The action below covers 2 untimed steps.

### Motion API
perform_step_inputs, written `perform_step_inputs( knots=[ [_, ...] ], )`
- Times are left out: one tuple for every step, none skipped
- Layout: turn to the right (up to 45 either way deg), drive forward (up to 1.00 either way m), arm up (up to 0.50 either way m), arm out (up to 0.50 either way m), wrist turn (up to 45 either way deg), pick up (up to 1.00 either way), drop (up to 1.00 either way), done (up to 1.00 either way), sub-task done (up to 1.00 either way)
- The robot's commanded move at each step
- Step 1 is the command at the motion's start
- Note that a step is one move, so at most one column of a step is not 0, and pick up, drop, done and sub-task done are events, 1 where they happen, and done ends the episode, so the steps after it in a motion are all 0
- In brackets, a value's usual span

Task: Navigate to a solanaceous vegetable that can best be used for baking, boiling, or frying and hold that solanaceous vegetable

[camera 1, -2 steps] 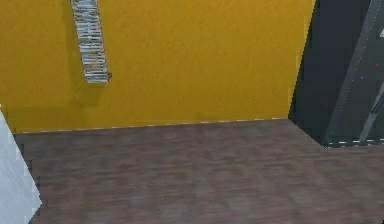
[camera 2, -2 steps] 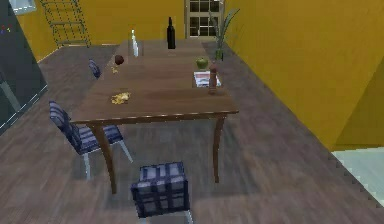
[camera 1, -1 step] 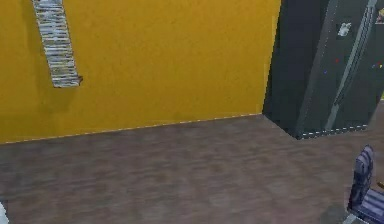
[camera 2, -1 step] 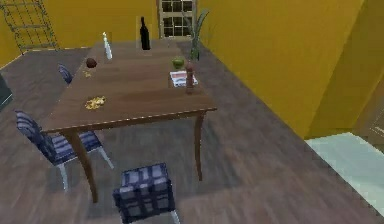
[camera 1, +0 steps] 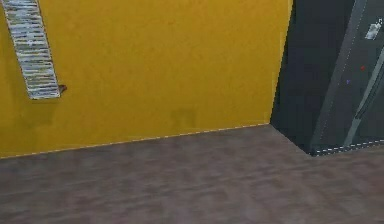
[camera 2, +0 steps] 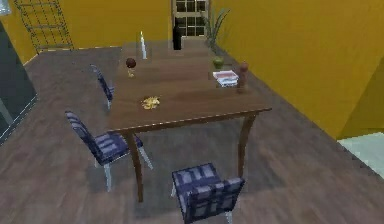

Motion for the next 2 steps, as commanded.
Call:
perform_step_inputs(
  knots=[
    [-9.0,0.00,0.00,0.00,0.0,0.00,0.00,0.00,0.00],
    [0.0,0.15,0.00,0.00,0.0,0.00,0.00,0.00,0.00]
  ],
)
